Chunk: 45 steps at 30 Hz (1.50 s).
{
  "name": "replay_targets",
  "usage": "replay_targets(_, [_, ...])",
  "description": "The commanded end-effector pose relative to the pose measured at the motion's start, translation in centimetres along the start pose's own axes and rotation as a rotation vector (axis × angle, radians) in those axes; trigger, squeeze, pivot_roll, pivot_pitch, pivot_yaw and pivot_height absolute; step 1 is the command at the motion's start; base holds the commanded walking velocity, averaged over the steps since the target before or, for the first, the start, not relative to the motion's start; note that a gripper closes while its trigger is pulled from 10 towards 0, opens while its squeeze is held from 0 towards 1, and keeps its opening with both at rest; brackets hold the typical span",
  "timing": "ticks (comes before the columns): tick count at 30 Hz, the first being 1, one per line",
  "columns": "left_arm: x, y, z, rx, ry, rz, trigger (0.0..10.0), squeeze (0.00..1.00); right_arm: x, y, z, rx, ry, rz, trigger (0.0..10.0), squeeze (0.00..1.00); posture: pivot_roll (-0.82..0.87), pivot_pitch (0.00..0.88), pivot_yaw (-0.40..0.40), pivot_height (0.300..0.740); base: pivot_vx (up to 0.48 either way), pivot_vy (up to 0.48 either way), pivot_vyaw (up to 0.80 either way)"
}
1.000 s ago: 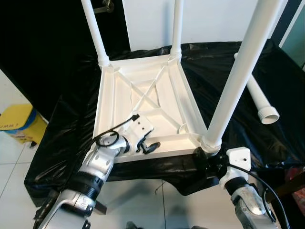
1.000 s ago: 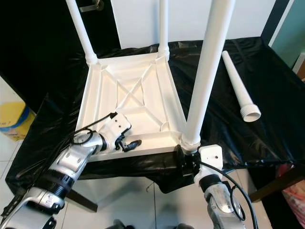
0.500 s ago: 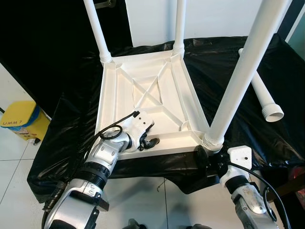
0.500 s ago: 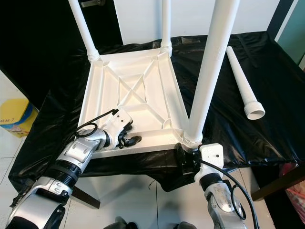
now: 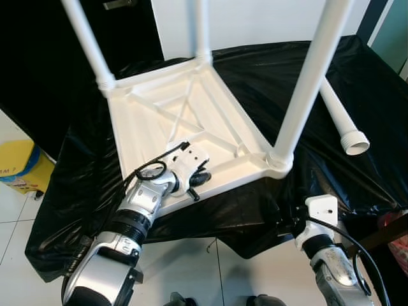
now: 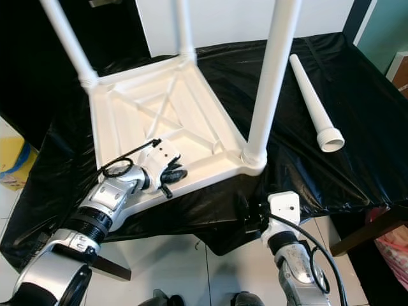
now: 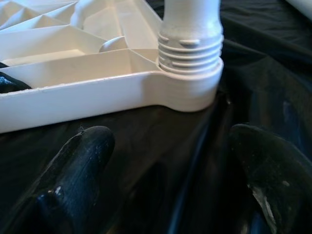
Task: Building children table
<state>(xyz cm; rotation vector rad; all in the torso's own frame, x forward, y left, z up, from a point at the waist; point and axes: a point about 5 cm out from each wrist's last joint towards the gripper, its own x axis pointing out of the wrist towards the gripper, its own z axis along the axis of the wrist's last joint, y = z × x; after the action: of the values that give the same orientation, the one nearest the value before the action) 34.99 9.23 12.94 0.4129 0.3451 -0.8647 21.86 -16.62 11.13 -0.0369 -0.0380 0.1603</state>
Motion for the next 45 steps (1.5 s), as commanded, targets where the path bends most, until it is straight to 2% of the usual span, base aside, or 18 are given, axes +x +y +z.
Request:
replay_targets(1, [-0.8, 2.2, -1.6, -0.049, 0.053, 0.342, 0.0, 0.0, -0.1, 0.0, -0.1, 0.006, 0.0, -0.006, 10.0, 0.0, -0.1, 0.098, 0.087, 0.74, 0.0, 0.0, 0.0])
replay_targets(2, [-0.8, 2.2, -1.4, -0.044, 0.038, 0.342, 4.5, 0.0, 0.0, 0.0, -0.1, 0.006, -0.001, -0.009, 10.0, 0.0, -0.1, 0.097, 0.086, 0.74, 0.0, 0.0, 0.0])
replay_targets(6, [-0.7, 2.2, -1.3, -0.04, 0.028, 0.34, 4.5, 0.0, 0.0, -0.1, -0.1, 0.006, -0.002, -0.01, 10.0, 0.0, -0.1, 0.097, 0.086, 0.74, 0.0, 0.0, 0.0])
replay_targets(7, [-0.6, 2.0, -1.0, -0.034, 0.011, 0.326, 10.0, 0.0, 0.0, -0.1, -0.1, 0.006, -0.002, -0.011, 10.0, 0.0, -0.1, 0.097, 0.086, 0.74, 0.0, 0.0, 0.0])
replay_targets(12, [-0.3, 1.1, -0.3, -0.035, -0.04, 0.265, 10.0, 0.0, 0.2, -0.1, -0.1, 0.005, -0.002, -0.013, 10.0, 0.0, -0.1, 0.096, 0.086, 0.74, 0.0, 0.0, 0.0])
replay_targets(13, [-0.3, 0.8, -0.1, -0.043, -0.065, 0.243, 10.0, 0.67, 0.3, -0.1, -0.1, 0.004, -0.003, -0.015, 10.0, 0.0, -0.09, 0.096, 0.087, 0.74, 0.0, 0.0, 0.0])
replay_targets(14, [-0.4, 0.6, 0.3, -0.068, -0.103, 0.216, 10.0, 1.0, 0.5, -0.2, -0.2, 0.001, -0.002, -0.016, 10.0, 0.0, -0.09, 0.094, 0.089, 0.74, 0.0, 0.0, 0.0])
replay_targets(17, [-0.5, 0.5, 0.5, -0.085, -0.127, 0.201, 10.0, 1.0, 0.6, -0.2, -0.2, -0.001, -0.001, -0.017, 10.0, 0.0, -0.09, 0.094, 0.089, 0.74, 0.0, 0.0, 0.0])
replay_targets(18, [-0.7, 0.4, 0.7, -0.076, -0.142, 0.189, 10.0, 0.43, 0.7, -0.3, -0.2, -0.003, -0.001, -0.018, 10.0, 0.0, -0.09, 0.093, 0.089, 0.74, 0.0, 0.0, 0.0])
replay_targets(19, [-0.7, 0.4, 0.7, -0.076, -0.142, 0.189, 10.0, 0.43, 0.7, -0.3, -0.2, -0.003, -0.001, -0.018, 10.0, 0.0, -0.09, 0.093, 0.089, 0.74, 0.0, 0.0, 0.0])
replay_targets(20, [-1.0, 0.3, 1.0, -0.068, -0.17, 0.168, 10.0, 0.05, 0.8, -0.4, -0.2, -0.004, -0.001, -0.022, 10.0, 0.0, -0.09, 0.092, 0.088, 0.74, 0.0, 0.0, 0.0])
replay_targets(24, [-2.8, 0.9, 1.8, -0.116, -0.281, 0.136, 10.0, 0.0, 1.1, -0.4, -0.2, -0.002, -0.003, -0.03, 10.0, 0.0, -0.09, 0.088, 0.082, 0.74, 0.0, 0.0, 0.0])
replay_targets(30, [-4.6, 2.0, 1.7, -0.103, -0.311, 0.139, 10.0, 0.0, 1.6, -0.2, -0.2, 0.007, -0.008, -0.038, 10.0, 0.0, -0.08, 0.083, 0.074, 0.74, 0.0, 0.0, 0.0])
replay_targets(33, [-4.6, 2.0, 1.7, -0.103, -0.311, 0.139, 10.0, 0.0, 1.6, -0.2, -0.2, 0.007, -0.008, -0.038, 10.0, 0.0, -0.08, 0.083, 0.074, 0.74, 0.0, 0.0, 0.0])
replay_targets(35, [-6.8, 3.7, 0.6, -0.028, -0.256, 0.19, 10.0, 0.0, 2.4, 0.1, -0.2, 0.021, -0.015, -0.041, 10.0, 0.0, -0.06, 0.079, 0.065, 0.74, 0.0, 0.0, 0.0])
replay_targets(36, [-6.8, 3.7, 0.6, -0.028, -0.256, 0.19, 10.0, 0.0, 2.4, 0.1, -0.2, 0.021, -0.015, -0.041, 10.0, 0.0, -0.06, 0.079, 0.065, 0.74, 0.0, 0.0, 0.0])
replay_targets(38, [-8.5, 5.3, -0.5, 0.084, -0.17, 0.267, 10.0, 0.0, 3.2, 0.4, -0.4, 0.017, -0.011, -0.043, 10.0, 0.0, -0.05, 0.076, 0.062, 0.74, 0.0, 0.0, 0.0])
replay_targets(45, [-10.0, 6.1, -1.4, 0.161, -0.102, 0.323, 10.0, 0.0, 4.1, 0.2, -0.5, 0.014, -0.001, -0.052, 10.0, 0.0, -0.04, 0.08, 0.062, 0.74, 0.0, 0.0, 0.0])
